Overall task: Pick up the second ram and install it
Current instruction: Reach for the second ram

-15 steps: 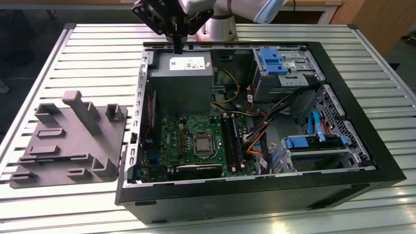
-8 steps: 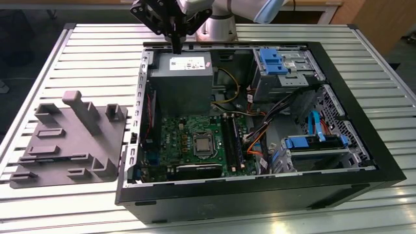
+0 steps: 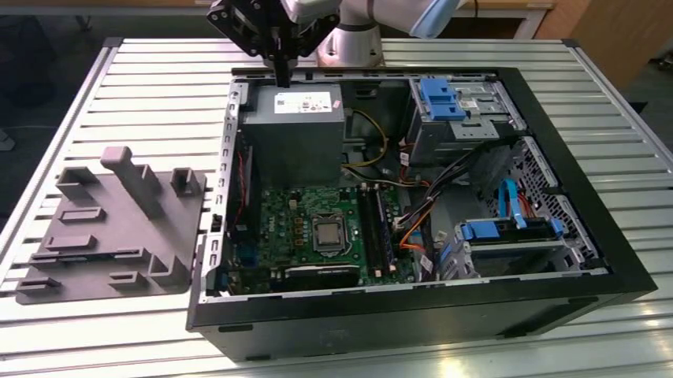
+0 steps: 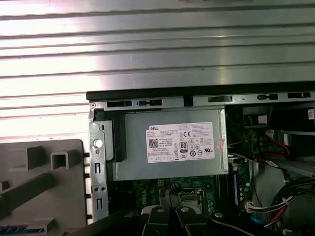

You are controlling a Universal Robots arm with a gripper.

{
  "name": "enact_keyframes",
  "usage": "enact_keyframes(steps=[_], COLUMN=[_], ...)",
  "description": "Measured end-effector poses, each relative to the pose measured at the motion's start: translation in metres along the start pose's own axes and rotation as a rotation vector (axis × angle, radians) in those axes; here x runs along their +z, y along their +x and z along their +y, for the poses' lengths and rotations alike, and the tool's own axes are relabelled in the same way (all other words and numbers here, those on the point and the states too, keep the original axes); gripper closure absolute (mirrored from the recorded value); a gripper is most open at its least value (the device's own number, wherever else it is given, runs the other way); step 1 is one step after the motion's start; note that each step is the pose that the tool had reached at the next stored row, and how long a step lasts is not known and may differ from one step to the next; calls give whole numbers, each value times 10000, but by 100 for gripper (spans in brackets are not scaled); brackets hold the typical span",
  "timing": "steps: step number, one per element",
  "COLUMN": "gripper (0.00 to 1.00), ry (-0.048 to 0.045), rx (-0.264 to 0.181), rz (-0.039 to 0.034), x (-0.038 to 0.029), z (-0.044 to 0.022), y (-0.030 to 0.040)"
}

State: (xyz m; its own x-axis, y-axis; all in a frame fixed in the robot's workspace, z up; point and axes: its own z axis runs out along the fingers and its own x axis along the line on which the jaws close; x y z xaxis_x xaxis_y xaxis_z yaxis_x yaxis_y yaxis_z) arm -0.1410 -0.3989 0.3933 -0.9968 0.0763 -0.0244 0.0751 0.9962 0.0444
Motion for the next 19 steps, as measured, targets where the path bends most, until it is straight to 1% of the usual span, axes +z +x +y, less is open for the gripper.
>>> enact_keyframes(steps=[19], gripper=[89], ry=[0], rx=[-1], rz=[0], x=[-3], z=[-8], y=[102])
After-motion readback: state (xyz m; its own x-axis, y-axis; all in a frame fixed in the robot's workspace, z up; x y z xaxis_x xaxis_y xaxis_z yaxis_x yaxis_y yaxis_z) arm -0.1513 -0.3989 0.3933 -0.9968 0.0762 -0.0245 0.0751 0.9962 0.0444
